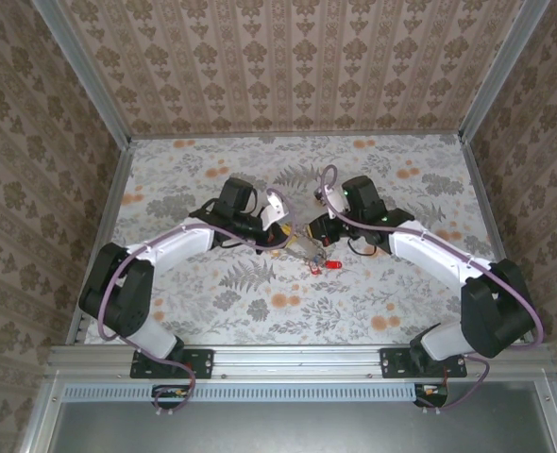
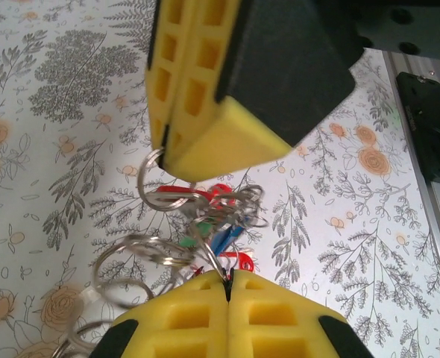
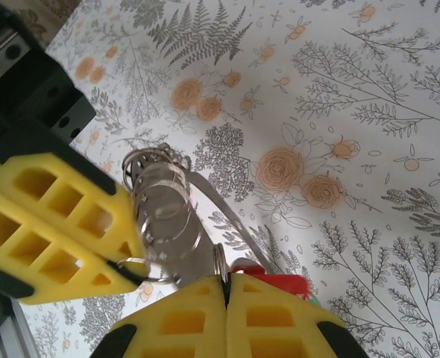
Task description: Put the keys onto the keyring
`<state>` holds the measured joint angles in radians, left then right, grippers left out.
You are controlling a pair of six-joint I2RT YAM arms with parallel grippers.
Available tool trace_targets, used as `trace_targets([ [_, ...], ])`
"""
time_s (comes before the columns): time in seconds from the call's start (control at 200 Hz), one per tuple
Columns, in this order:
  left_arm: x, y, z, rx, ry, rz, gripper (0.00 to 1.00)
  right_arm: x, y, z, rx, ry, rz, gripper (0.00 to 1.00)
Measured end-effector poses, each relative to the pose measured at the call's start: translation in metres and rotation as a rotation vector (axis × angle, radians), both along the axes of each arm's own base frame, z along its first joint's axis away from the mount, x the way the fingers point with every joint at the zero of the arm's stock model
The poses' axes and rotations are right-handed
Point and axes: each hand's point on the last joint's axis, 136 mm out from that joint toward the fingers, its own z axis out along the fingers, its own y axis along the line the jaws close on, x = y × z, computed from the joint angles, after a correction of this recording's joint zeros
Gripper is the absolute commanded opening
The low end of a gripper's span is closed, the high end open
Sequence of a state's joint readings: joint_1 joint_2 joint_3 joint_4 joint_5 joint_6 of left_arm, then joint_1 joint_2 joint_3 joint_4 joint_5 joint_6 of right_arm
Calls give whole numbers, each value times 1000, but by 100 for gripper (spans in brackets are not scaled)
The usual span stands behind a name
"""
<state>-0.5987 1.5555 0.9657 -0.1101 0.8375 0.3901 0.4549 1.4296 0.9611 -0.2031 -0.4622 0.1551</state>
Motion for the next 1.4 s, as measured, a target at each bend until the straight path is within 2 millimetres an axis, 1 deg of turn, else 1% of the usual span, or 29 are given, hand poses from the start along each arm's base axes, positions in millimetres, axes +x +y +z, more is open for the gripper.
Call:
trace_targets([
  [0.17, -5, 2, -1, -5, -28, -15, 0, -3, 2, 6, 50, 16, 30, 0],
  [0.345, -5, 2, -1, -13, -68, -30, 0, -14, 2, 6, 36, 14, 84, 0],
  [0.465, -7, 3, -1, -21, -105, -44, 0, -24, -2, 14, 16, -20, 124, 0],
  [0.605, -16, 8, -1, -50, -193, -77, 0, -33, -6, 25, 1, -60, 154, 0],
  [0.755, -27, 11, 0, -80, -271, -142, 0, -36, -10, 24, -36, -94, 176, 0],
  [0.85, -33, 11, 1, -99, -322, -200, 0, -37, -9, 27, -82, -184, 220, 0],
  [0.985, -46, 13, 3, -119, -359, -296, 0, -49, -6, 35, -144, -430, 343, 0],
  [1.105, -54, 15, 16, -150, -399, -381, 0, -56, -5, 36, -192, -620, 439, 0],
  [1.165, -55, 16, 24, -172, -429, -411, 0, -58, -4, 36, -219, -684, 491, 0],
  [1.24, -56, 18, 29, -190, -455, -434, 0, -60, 0, 37, -246, -756, 545, 0],
  [1.4, -62, 20, 26, -194, -461, -482, 0, -72, 10, 38, -269, -853, 639, 0],
])
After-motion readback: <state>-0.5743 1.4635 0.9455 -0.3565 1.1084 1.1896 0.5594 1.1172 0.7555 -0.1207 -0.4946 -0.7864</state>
